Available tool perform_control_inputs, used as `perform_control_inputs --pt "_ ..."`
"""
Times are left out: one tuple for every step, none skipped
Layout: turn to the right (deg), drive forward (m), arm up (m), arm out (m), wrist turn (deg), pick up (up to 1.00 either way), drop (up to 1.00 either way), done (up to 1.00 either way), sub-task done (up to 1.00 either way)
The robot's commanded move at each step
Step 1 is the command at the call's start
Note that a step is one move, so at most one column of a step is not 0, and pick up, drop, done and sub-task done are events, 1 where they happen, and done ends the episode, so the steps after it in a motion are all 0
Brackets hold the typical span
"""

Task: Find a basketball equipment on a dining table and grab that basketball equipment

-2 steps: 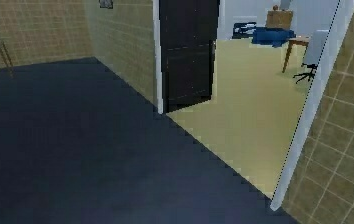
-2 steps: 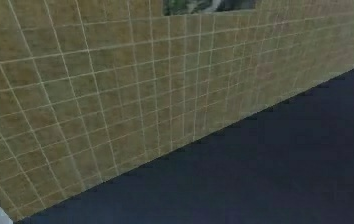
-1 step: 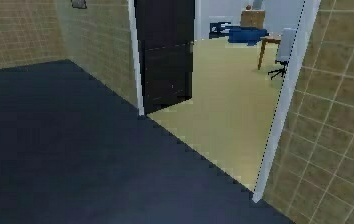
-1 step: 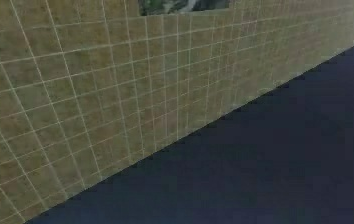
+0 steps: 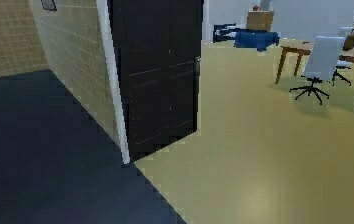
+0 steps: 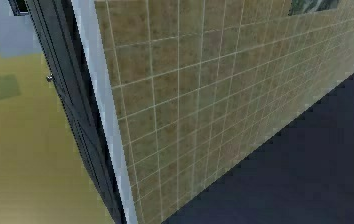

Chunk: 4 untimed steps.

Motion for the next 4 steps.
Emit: perform_control_inputs --pt "6.0 0.00 0.00 0.00 0.0 0.00 0.00 0.00 0.00" --pt "0.0 0.45 0.00 0.00 0.0 0.00 0.00 0.00 0.00" --pt "42.0 0.00 0.00 0.00 0.0 0.00 0.00 0.00 0.00" --pt "0.0 1.00 0.00 0.00 0.0 0.00 0.00 0.00 0.00"
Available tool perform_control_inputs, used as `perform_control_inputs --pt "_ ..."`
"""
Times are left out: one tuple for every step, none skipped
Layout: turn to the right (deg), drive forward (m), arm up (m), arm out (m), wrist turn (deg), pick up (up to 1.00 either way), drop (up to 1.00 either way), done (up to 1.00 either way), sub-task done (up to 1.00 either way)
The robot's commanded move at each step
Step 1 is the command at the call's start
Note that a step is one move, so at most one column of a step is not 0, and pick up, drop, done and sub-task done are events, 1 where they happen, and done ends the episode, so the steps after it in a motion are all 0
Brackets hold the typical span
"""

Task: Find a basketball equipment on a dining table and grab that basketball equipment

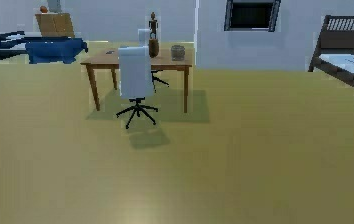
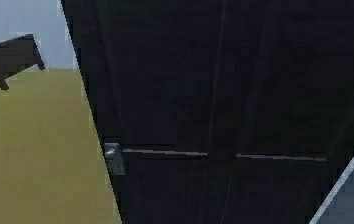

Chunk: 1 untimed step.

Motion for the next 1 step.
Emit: perform_control_inputs --pt "6.0 0.00 0.00 0.00 0.0 0.00 0.00 0.00 0.00"
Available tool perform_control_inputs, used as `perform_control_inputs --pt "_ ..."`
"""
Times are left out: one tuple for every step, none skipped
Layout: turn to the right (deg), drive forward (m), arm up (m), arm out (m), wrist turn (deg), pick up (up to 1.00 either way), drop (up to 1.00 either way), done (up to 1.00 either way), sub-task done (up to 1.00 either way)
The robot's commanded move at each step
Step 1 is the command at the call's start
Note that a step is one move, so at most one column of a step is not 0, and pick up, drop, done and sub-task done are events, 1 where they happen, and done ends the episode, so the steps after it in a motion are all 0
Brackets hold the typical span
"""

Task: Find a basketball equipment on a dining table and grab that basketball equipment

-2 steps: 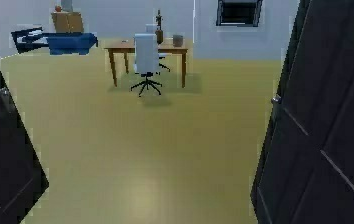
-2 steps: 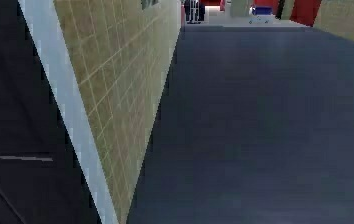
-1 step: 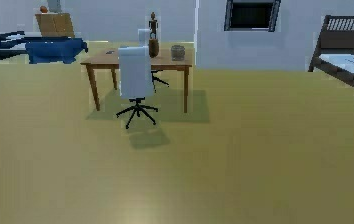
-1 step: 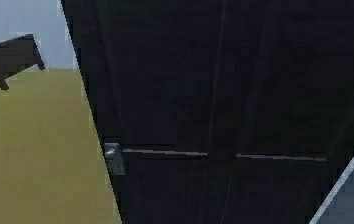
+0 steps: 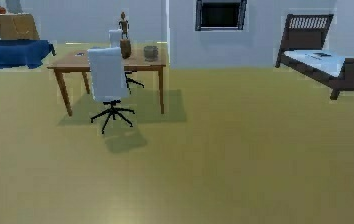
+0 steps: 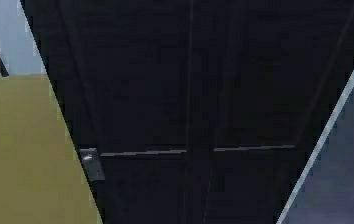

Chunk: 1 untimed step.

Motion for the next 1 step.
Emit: perform_control_inputs --pt "0.0 0.50 0.00 0.00 0.0 0.00 0.00 0.00 0.00"
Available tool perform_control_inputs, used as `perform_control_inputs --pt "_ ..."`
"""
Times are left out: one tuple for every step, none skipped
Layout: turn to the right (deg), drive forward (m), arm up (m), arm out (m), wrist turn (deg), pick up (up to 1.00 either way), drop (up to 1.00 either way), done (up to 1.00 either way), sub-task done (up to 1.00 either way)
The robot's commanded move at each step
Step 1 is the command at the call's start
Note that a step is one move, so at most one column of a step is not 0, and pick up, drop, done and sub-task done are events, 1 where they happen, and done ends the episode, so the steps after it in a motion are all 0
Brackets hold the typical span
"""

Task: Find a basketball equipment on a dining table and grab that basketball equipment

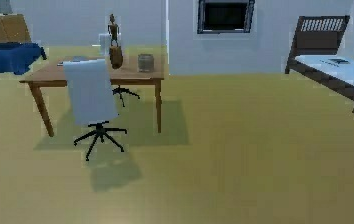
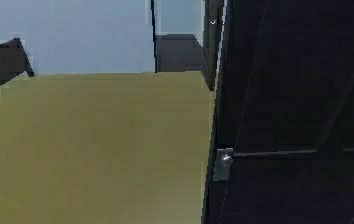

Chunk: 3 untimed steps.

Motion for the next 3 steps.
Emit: perform_control_inputs --pt "45.0 0.00 0.00 0.00 0.0 0.00 0.00 0.00 0.00" --pt "0.0 0.25 0.00 0.00 0.0 0.00 0.00 0.00 0.00" --pt "6.0 0.00 0.00 0.00 0.0 0.00 0.00 0.00 0.00"
